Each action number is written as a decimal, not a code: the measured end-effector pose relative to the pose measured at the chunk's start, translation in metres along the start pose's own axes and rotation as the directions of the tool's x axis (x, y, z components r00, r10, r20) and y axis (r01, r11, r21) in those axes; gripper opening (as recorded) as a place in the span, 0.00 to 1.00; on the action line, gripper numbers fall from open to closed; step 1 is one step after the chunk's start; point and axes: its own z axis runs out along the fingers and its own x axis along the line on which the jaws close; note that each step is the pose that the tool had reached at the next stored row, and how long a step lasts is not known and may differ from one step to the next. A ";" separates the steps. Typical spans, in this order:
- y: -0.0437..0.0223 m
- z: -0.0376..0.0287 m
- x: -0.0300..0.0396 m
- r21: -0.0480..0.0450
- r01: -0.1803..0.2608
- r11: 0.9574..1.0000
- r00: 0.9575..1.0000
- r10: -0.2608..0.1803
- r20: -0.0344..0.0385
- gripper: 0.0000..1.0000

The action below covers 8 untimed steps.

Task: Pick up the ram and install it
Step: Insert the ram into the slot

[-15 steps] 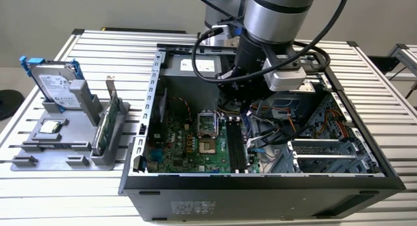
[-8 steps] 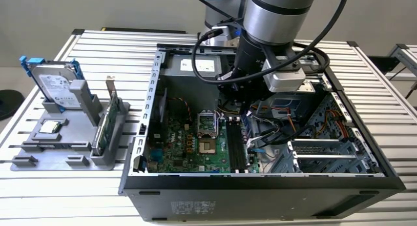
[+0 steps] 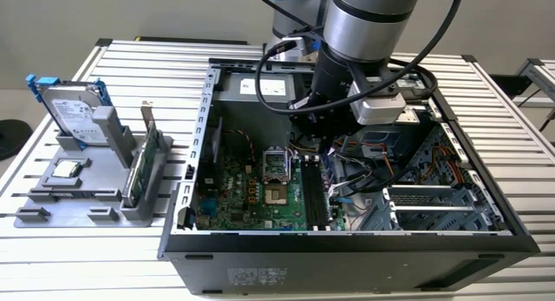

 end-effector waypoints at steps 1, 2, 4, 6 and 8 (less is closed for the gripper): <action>0.0000 0.0003 0.0000 0.000 0.000 1.000 1.000 0.000 0.000 0.00; 0.0000 0.0007 0.0000 -0.001 0.000 1.000 1.000 0.000 0.000 0.00; 0.0000 0.0012 0.0000 -0.002 -0.001 1.000 1.000 0.001 0.000 0.00; 0.0001 0.0017 0.0000 -0.003 -0.002 1.000 1.000 0.002 0.000 0.00; 0.0001 0.0023 0.0000 -0.003 -0.003 1.000 1.000 0.003 0.000 0.00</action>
